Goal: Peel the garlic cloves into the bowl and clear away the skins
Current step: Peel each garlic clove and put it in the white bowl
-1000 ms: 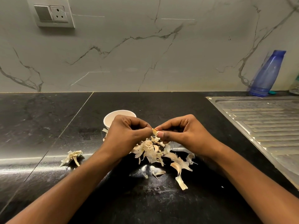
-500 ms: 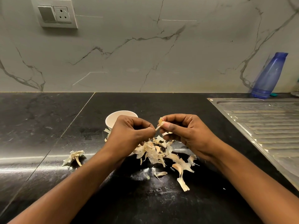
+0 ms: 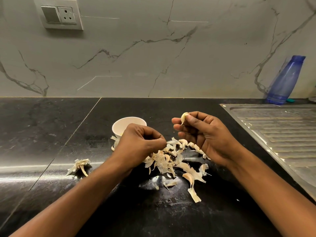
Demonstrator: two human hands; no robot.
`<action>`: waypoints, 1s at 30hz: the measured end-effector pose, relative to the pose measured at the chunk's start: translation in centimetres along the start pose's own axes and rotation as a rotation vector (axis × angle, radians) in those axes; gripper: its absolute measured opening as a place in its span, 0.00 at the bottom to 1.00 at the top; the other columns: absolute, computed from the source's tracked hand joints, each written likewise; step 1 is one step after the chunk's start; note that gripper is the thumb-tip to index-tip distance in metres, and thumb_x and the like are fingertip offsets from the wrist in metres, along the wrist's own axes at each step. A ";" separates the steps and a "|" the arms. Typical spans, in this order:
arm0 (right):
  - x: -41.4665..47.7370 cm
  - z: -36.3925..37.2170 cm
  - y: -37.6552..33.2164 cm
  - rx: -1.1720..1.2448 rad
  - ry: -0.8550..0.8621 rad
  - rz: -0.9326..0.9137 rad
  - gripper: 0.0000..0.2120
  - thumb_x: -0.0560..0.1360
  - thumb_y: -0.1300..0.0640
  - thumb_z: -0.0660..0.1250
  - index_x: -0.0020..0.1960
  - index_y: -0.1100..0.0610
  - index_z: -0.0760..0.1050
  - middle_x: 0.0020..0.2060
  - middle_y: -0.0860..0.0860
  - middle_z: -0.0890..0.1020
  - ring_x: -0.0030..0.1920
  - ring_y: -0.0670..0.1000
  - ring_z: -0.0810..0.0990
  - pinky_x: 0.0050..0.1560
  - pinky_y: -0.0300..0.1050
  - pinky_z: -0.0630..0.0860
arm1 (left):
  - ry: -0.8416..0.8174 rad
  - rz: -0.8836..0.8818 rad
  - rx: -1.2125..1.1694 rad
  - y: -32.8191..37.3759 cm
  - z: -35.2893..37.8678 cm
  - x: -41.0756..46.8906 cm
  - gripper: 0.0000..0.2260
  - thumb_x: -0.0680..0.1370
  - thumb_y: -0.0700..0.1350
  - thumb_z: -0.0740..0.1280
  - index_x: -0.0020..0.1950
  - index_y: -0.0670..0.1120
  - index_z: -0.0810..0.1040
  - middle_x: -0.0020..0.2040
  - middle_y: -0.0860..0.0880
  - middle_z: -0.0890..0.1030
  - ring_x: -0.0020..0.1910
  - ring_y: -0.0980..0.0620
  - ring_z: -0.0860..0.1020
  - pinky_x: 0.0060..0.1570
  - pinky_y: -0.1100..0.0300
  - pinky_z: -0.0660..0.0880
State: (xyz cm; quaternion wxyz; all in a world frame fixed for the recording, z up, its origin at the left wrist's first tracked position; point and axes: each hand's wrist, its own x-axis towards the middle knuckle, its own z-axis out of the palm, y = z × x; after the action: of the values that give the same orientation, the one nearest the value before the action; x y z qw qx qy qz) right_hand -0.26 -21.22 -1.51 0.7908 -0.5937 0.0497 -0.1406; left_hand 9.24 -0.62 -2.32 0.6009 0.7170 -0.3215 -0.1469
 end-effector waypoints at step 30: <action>0.1 -0.3 1.6 -0.594 -0.088 -0.128 0.09 0.80 0.58 0.73 0.59 0.52 0.86 0.48 0.54 0.88 0.49 0.58 0.87 0.53 0.51 0.86 | 0.046 -0.005 -0.083 -0.2 -0.4 0.3 0.04 0.76 0.35 0.76 0.41 0.39 0.87 0.34 0.42 0.84 0.27 0.55 0.75 0.28 0.62 0.72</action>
State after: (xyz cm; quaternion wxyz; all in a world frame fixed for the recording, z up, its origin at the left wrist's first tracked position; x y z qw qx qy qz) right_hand 0.01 -21.15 -3.14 0.5735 -0.8064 0.0167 -0.1436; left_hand 9.79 -0.52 -2.35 0.6369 0.6956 -0.2992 -0.1450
